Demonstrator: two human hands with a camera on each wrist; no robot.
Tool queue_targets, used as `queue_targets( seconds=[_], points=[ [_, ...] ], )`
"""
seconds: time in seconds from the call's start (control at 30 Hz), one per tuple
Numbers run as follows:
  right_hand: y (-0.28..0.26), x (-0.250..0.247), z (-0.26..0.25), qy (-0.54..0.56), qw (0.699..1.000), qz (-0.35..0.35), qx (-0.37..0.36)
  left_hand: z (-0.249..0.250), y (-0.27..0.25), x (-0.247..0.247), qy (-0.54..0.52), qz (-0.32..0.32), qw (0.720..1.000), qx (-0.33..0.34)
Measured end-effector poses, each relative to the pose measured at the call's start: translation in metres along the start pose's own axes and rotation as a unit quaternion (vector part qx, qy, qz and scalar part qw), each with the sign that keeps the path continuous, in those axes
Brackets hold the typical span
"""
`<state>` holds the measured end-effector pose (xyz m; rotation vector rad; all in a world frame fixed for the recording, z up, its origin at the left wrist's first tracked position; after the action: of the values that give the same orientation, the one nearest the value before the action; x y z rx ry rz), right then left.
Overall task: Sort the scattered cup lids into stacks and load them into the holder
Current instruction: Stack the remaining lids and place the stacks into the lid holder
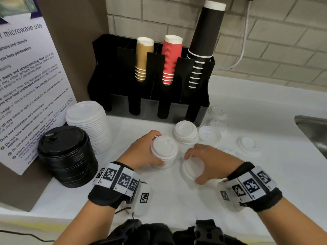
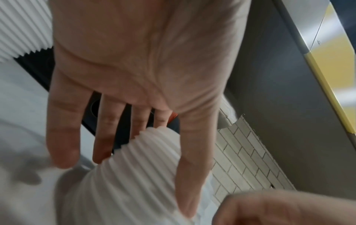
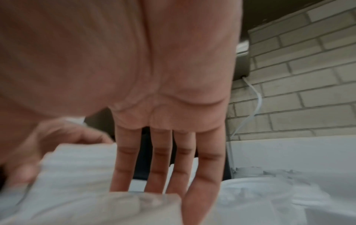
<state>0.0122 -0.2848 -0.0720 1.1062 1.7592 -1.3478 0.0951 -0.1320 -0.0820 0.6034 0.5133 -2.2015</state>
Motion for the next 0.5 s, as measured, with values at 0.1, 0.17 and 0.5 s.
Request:
queue_targets(
  seconds=[0.1,0.17,0.5],
  points=[
    [-0.006,-0.033,0.011,0.057,0.997,0.059,0.003,-0.001,0.001,0.0,0.002,0.003,1.0,-0.001],
    [-0.01,-0.056,0.017,0.096,0.989,0.111,0.001,-0.002,0.002,0.0,0.005,0.006,1.0,-0.003],
    [0.033,-0.06,-0.052,0.092,0.981,0.157,-0.064,-0.001,0.007,0.001,0.009,0.013,1.0,-0.012]
  ],
)
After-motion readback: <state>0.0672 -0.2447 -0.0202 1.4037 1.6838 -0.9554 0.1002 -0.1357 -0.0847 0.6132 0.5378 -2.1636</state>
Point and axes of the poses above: each hand's wrist, its own y-axis towards the middle knuckle, its own x-axis out of the palm, z = x × y, the point moved 9 cm from there along y, towards the middle knuckle
